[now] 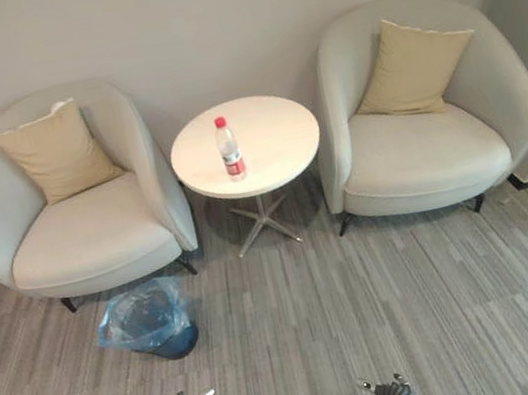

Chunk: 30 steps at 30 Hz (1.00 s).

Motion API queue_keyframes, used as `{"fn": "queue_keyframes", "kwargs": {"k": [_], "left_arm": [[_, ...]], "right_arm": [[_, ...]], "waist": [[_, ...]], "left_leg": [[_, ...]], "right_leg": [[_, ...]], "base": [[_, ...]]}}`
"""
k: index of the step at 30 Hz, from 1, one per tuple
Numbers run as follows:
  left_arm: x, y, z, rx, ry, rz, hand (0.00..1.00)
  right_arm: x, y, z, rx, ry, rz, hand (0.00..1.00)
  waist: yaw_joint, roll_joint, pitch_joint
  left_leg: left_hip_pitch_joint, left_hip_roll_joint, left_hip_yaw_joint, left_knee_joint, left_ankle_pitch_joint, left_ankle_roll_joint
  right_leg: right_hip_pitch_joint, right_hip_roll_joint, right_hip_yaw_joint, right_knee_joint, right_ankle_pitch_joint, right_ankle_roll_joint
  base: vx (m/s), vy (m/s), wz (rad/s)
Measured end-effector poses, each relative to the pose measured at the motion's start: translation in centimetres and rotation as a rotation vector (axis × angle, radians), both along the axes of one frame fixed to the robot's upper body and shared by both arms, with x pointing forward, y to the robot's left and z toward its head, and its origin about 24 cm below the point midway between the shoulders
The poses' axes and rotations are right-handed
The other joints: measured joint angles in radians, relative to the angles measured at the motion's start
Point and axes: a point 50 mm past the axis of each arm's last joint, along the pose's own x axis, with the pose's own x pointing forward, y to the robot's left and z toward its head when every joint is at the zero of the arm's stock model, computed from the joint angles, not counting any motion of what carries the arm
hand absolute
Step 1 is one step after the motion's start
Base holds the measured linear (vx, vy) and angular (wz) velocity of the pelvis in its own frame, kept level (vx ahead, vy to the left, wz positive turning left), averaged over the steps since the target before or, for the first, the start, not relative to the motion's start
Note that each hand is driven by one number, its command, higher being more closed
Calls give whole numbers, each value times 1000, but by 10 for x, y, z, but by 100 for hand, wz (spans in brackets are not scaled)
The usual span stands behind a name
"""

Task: Gather rubbish on tea table into small bin, then transfer packed bag to large trash can.

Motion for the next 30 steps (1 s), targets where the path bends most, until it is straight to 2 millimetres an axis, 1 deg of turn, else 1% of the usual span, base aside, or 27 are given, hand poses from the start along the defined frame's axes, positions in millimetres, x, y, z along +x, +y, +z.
{"fn": "queue_keyframes", "kwargs": {"k": [1,2,3,4,6,7,8,9,10,11,12,14,16,17,18,19,20,21,22,23,24,25,26,27,28,29,30], "left_arm": [[0,0,0,-2,-2,5,0],[0,2,0,0,-6,13,0],[1,7,1,14,-6,11,0],[1,11,1,25,-2,7,0],[1,14,2,30,-2,11,0],[0,14,1,27,8,9,0],[-2,13,-1,22,21,3,0],[-3,13,-2,21,31,-3,0],[-3,15,-2,32,41,-24,0],[-4,14,-3,33,53,-35,0],[-4,13,-3,35,57,-45,0],[-4,11,-3,29,58,-46,0],[-4,9,-4,24,58,-45,0],[-4,7,-4,19,55,-44,0],[-3,7,-3,19,50,-38,0],[-4,10,-3,21,48,-25,0],[-4,7,-4,6,53,-1,0],[-7,0,-6,-16,60,15,0],[-10,-5,-7,-34,65,25,0],[-12,-11,-8,-53,70,38,0],[-12,-12,-8,-56,71,40,0],[-11,-13,-8,-58,69,40,0],[-10,-12,-8,-55,61,41,0],[-7,-11,-6,-53,49,41,0],[-4,-11,-5,-51,34,41,0],[-3,-11,-4,-48,23,43,0],[-2,-10,-3,-46,18,44,0]], "right_arm": [[-1,1,-1,8,3,-12,0],[-4,4,-3,16,19,-11,0],[-4,7,-3,25,21,-12,0],[-5,13,-5,42,26,-12,0],[-3,19,-5,55,19,-8,0],[-2,20,-5,57,15,-4,0],[-1,18,-4,47,11,13,0],[0,17,-3,40,9,27,0],[2,17,-2,34,-3,42,0],[2,15,-1,28,-11,41,0],[2,14,-1,25,-13,40,0],[1,12,0,20,-14,39,0],[2,11,0,16,-15,38,0],[2,8,0,12,-15,39,0],[2,9,0,15,-12,40,0],[0,11,-1,21,-6,41,0],[-1,10,-1,21,-4,41,0],[1,5,0,6,-5,49,0],[1,1,0,-3,-2,50,0],[1,-3,1,-12,-2,53,0],[1,-4,1,-13,-1,53,0],[0,-5,1,-17,3,52,0],[-4,-5,-1,-13,14,50,0],[-6,-4,-1,-11,21,51,0],[-7,-3,-2,-9,28,60,0],[-7,-2,-2,-9,29,65,0],[-7,-2,-2,-9,28,70,0]], "waist": [[6,-2,0],[18,-20,-5],[20,-49,-10],[11,-61,-26],[16,-74,-22],[22,-75,-22],[15,-72,-21],[14,-71,-19],[7,-69,-14],[-1,-71,-15],[0,-71,-14],[-2,-70,-13],[-13,-65,-12],[-17,-59,-11],[-16,-61,-11],[-16,-73,-14],[-16,-65,-13],[-10,-34,-20],[-9,-21,-28],[-11,3,-40],[-12,8,-40],[-13,12,-34],[-13,7,-31],[-12,6,-30],[-7,1,-28],[-2,0,-28],[1,-1,-28]], "left_leg": [[0,-40,-4,-178,65,4],[27,-74,-15,-247,186,21],[37,-103,-7,-265,178,38],[32,-120,-3,-254,161,64],[42,-121,24,-221,124,85],[89,-131,37,-233,99,93],[146,-139,40,-262,74,89],[186,-145,38,-284,59,86],[243,-159,30,-306,43,86],[292,-162,17,-324,31,81],[326,-163,13,-343,31,81],[405,-158,-4,-401,31,80],[438,-145,-27,-422,30,78],[450,-128,-45,-424,16,56],[459,-123,-65,-425,-1,29],[469,-130,-81,-424,-9,18],[487,-124,-104,-418,-30,-5],[483,-98,-99,-405,-29,-7],[477,-85,-99,-399,-29,-7],[473,-68,-106,-392,-25,-13],[469,-63,-111,-381,-24,-15],[457,-49,-136,-318,-18,-24],[422,-34,-154,-203,-16,-28],[392,-23,-154,-130,-10,-40],[324,-1,-149,26,16,-60],[275,21,-133,121,5,-54],[258,28,-121,133,-3,-53]], "right_leg": [[30,-6,0,-23,-8,15],[49,-15,22,-42,-17,37],[63,-35,36,-67,-16,52],[79,-49,44,-85,-4,67],[79,-66,83,-64,18,80],[53,-79,119,46,23,84],[-6,-96,136,237,32,99],[-64,-113,143,381,56,121],[-149,-143,147,589,50,131],[-200,-155,128,680,40,125],[-224,-162,109,702,26,119],[-292,-173,41,640,-16,82],[-320,-160,20,509,-7,69],[-331,-128,39,389,18,58],[-330,-91,91,260,81,45],[-327,-79,131,193,154,28],[-321,-66,150,195,177,11],[-313,-50,137,196,168,1],[-313,-39,127,195,147,-2],[-312,-26,112,198,116,-12],[-306,-25,105,198,109,-13],[-266,-22,83,186,91,-18],[-219,-22,65,164,77,-17],[-193,-21,57,149,73,-18],[-150,-22,43,118,64,-20],[-125,-21,38,96,63,-22],[-116,-20,33,85,64,-22]], "base": [[482,159,-20],[516,173,-21],[500,144,-11],[533,154,-1],[483,178,-16],[406,193,-26],[393,188,-24],[367,157,-5],[365,110,16],[358,84,27],[424,45,33],[380,-13,36],[252,-85,56],[342,-182,71],[347,-213,61],[450,-310,42],[368,-248,21],[413,-274,13],[300,-190,10],[287,-198,13],[263,-195,29],[204,-200,46],[181,-201,53],[136,-176,57],[116,-113,38],[111,-77,26],[101,-21,6]]}}
